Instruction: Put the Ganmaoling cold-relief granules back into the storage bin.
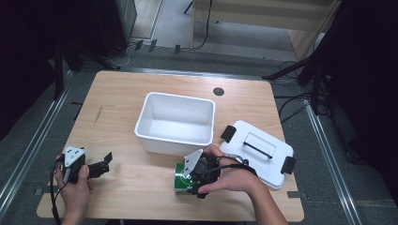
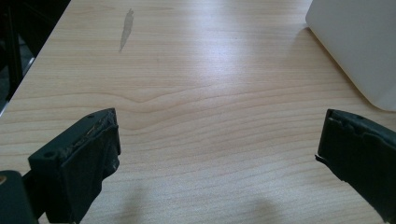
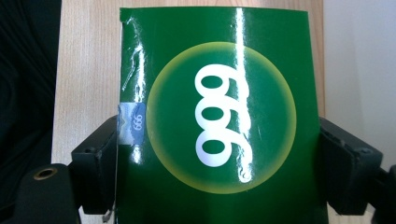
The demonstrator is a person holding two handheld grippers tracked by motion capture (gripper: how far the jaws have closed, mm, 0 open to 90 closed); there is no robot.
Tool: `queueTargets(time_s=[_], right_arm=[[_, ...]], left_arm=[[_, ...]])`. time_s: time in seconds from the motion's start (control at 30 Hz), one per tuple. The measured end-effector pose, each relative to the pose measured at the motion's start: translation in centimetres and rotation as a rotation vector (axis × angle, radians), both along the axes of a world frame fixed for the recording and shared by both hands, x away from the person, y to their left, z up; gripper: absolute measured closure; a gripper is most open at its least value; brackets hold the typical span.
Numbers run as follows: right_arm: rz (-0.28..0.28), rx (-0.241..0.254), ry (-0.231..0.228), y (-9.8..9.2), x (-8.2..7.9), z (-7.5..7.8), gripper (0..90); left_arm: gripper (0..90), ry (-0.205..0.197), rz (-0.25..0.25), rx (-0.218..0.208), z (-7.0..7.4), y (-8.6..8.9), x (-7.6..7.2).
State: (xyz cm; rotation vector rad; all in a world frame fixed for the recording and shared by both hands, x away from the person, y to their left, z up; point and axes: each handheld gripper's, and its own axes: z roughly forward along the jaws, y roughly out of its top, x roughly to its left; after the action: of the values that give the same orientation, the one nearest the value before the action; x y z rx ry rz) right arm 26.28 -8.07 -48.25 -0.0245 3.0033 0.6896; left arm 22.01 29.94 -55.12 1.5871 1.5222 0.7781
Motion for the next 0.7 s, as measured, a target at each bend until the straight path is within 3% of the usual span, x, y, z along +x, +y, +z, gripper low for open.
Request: queueTargets(time_s=[0.13,0.33,0.7], right_arm=[[-0.008,0.008,-0.013,-0.3,0.1,0.5,16.1],[-0.006,0.011,0.013,-0.6,0.0,1.8,16.1],[0.002,0.004,0.012,-1.0,0.3,4.3,16.1]], left_arm=[[0.0,0.000,0.000,0.001,0.0,0.0,0.0],[0.0,-0.002,0.002,0.003,0.0,-0.1,0.0],[0.0,0.001,0.001,-0.001,0.0,0.0,0.0]])
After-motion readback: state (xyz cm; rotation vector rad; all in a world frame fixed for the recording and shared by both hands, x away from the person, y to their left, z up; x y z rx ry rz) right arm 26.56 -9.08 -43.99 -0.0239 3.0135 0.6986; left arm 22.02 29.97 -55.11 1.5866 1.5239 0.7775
